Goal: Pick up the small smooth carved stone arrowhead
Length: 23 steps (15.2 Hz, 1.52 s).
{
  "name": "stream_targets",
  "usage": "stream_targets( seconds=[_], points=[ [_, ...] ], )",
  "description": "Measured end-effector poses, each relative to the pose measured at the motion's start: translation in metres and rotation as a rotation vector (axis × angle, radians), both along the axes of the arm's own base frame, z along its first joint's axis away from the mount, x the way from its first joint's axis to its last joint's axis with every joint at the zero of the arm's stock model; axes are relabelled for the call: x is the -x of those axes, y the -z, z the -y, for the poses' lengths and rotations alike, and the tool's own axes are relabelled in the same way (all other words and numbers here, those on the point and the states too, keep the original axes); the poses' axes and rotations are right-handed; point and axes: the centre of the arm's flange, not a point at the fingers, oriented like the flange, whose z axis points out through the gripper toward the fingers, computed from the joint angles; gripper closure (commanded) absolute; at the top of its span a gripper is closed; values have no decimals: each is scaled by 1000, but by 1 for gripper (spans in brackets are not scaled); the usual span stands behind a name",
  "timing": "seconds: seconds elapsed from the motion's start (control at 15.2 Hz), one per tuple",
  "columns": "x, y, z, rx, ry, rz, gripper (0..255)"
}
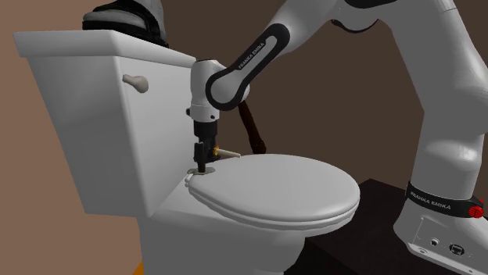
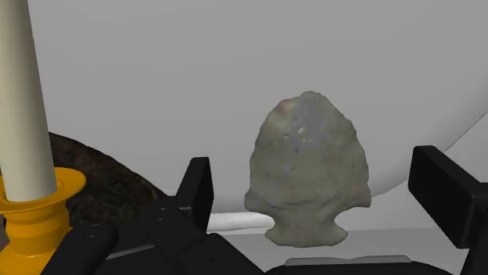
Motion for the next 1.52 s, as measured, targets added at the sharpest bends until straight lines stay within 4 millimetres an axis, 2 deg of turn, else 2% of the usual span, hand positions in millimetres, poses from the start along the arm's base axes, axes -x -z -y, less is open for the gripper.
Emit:
stream_targets(
  seconds=[0.13, 0.2, 0.86, 1.52],
  points=[
    [2, 10, 0, 0, -2, 0, 0],
    [2, 12, 0, -1, -2, 0, 255],
    [2, 14, 0, -1, -3, 1, 255],
    [1, -34, -1, -1, -3, 1, 255]
  ],
)
